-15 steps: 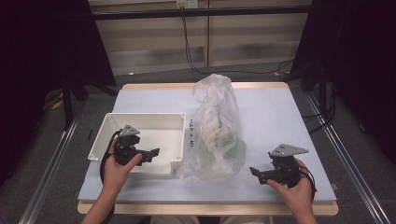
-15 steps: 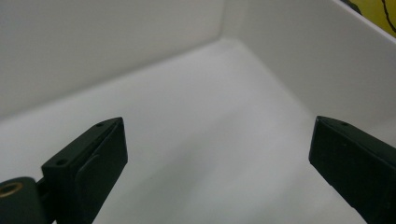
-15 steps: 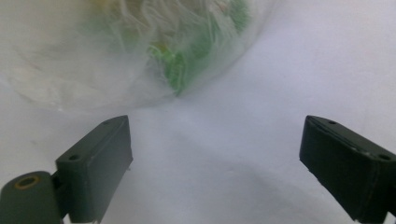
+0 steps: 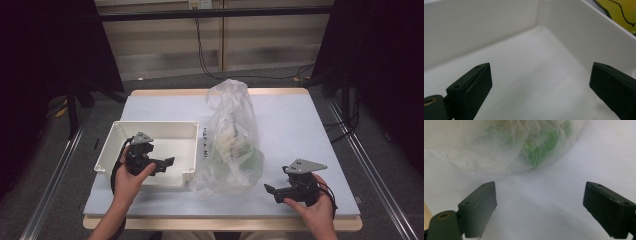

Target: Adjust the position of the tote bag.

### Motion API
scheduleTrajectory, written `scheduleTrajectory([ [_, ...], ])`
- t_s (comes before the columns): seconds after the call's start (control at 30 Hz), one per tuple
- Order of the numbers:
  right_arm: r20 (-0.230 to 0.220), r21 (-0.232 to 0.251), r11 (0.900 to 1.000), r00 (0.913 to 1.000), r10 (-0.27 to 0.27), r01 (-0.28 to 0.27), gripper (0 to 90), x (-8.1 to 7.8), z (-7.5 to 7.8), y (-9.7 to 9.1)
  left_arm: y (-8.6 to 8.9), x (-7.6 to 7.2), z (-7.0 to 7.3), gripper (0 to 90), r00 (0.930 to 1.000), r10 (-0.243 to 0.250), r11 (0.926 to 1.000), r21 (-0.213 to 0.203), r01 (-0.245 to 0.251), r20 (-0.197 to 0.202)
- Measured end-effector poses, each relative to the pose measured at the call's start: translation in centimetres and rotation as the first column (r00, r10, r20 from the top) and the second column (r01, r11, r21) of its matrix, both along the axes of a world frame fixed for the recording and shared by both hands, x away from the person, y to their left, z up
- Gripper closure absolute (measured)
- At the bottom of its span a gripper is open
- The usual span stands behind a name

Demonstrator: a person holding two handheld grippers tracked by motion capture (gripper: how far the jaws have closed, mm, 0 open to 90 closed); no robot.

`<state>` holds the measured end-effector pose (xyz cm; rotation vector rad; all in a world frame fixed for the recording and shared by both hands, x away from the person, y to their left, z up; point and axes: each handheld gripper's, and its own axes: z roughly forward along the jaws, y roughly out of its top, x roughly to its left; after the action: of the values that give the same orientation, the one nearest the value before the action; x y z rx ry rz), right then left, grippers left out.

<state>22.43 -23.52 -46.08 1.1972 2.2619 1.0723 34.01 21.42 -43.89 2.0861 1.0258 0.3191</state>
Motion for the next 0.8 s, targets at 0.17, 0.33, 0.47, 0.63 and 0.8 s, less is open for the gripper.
scheduleTrajectory([
  [0.17, 0.003, 0.017, 0.9995, 0.9997, 0.025, -0.025, 13.1, 0.0, -0.1, 0.6, -0.3, 0.0, 0.0, 4.4, 0.9999, -0.012, 0.9999, 0.012, 0.012, 0.000],
  [0.33, -0.006, 0.021, 0.9968, 0.9970, 0.077, -0.076, 16.5, -0.1, -0.2, 2.1, 0.0, 0.0, 0.1, 4.3, 1.0000, -0.006, 1.0000, 0.007, 0.006, 0.005],
  [0.47, -0.013, 0.051, 0.9945, 0.9957, 0.092, -0.091, 17.0, 0.2, -0.4, 2.7, 0.0, -0.1, 0.0, 4.4, 1.0000, -0.001, 1.0000, 0.008, 0.001, 0.008],
  [0.63, -0.023, 0.065, 0.9935, 0.9952, 0.095, -0.093, 19.1, 0.6, -0.7, 3.0, 0.0, -0.5, 0.0, 4.4, 1.0000, -0.002, 0.9999, 0.012, 0.002, 0.007],
  [0.8, -0.028, 0.076, 0.9919, 0.9942, 0.104, -0.102, 24.6, 1.0, -1.1, 3.7, 0.3, -0.7, 0.0, 4.4, 1.0000, 0.003, 0.9998, 0.018, -0.003, 0.006],
])
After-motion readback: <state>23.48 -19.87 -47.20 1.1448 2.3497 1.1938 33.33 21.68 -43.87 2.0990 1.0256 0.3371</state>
